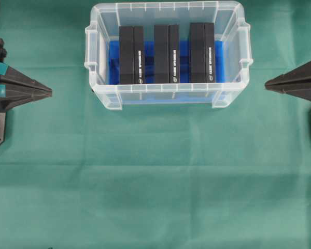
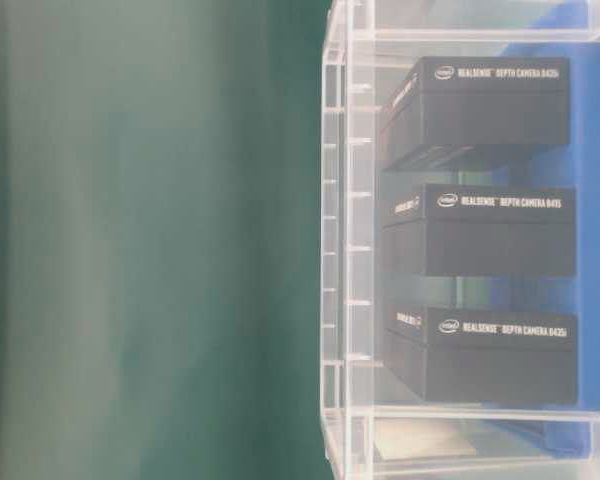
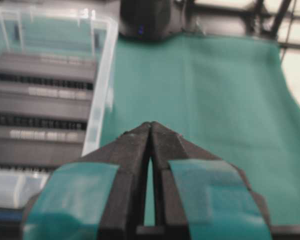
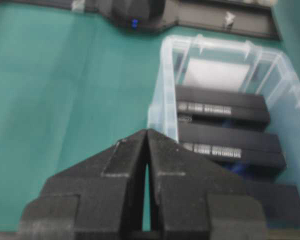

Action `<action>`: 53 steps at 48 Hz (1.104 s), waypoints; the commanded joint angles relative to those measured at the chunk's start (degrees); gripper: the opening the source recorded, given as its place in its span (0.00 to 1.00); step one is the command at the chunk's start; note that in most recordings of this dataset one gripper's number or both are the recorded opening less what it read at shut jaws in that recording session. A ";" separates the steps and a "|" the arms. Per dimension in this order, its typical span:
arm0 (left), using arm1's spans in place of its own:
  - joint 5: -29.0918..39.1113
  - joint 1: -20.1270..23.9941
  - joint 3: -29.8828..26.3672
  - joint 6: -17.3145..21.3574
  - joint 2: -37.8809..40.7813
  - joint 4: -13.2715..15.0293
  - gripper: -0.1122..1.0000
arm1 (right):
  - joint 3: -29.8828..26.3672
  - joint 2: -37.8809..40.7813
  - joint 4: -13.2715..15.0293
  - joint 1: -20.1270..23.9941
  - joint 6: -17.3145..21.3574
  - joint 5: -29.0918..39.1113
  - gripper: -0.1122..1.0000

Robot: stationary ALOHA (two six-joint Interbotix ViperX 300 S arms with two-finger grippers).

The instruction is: Take out the box from the case.

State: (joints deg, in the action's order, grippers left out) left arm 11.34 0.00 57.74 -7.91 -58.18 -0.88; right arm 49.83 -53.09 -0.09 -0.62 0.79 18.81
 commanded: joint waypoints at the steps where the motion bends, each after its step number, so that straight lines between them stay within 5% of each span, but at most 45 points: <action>1: 6.68 0.18 -4.31 -0.79 0.44 -0.09 0.11 | -3.96 0.79 -0.18 -0.18 0.18 5.54 0.10; 17: 34.45 0.18 -13.71 -2.46 1.58 -0.26 0.11 | -8.00 5.10 1.05 -0.18 6.94 30.76 0.10; 30: 52.03 0.26 -17.84 -4.48 4.04 -0.26 0.11 | -10.20 7.29 2.02 -0.18 8.88 43.77 0.10; 46: 55.20 0.18 -18.19 -6.50 5.71 -0.26 0.11 | -11.43 8.88 2.90 -0.18 9.32 49.83 0.10; 53: 55.63 0.18 -18.72 -11.07 6.50 -0.26 0.11 | -11.87 10.20 2.90 -0.18 13.80 51.68 0.10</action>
State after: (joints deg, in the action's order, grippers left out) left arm 66.88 0.09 40.78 -17.23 -52.38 -1.05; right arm 39.73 -43.59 2.64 -0.70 12.66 69.43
